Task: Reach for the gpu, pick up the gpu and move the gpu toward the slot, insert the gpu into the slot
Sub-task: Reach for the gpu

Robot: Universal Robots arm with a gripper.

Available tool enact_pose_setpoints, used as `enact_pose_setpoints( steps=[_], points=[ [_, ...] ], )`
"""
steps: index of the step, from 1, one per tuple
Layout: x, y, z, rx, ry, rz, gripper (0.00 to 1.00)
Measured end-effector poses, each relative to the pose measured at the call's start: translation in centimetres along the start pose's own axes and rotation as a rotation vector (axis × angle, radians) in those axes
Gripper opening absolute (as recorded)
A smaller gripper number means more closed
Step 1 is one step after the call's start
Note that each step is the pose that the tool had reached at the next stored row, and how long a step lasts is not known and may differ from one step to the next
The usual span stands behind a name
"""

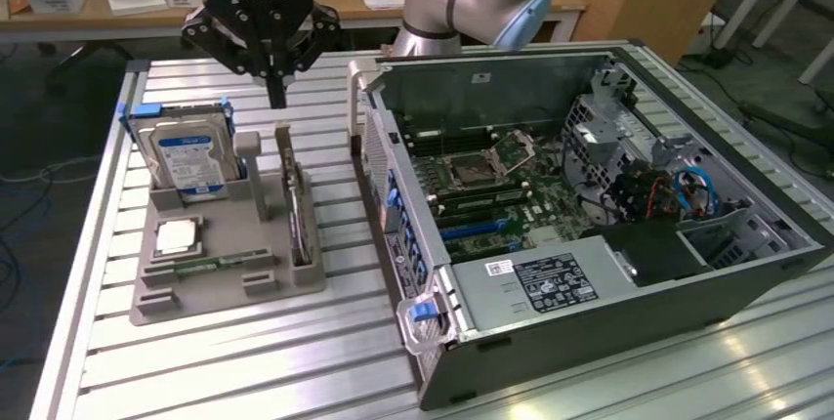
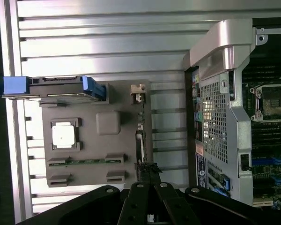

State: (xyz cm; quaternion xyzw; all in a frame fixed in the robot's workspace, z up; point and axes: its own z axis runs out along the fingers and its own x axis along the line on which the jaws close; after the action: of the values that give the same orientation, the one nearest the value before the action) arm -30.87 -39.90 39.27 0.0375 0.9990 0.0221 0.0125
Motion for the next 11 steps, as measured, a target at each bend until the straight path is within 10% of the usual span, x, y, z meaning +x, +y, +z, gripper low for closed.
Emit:
enact_pose_setpoints(
  steps=[11],
  points=[
    [1.6, -0.12, -0.05, 0.0, 0.0001, 0.0, 0.1]
  ],
)
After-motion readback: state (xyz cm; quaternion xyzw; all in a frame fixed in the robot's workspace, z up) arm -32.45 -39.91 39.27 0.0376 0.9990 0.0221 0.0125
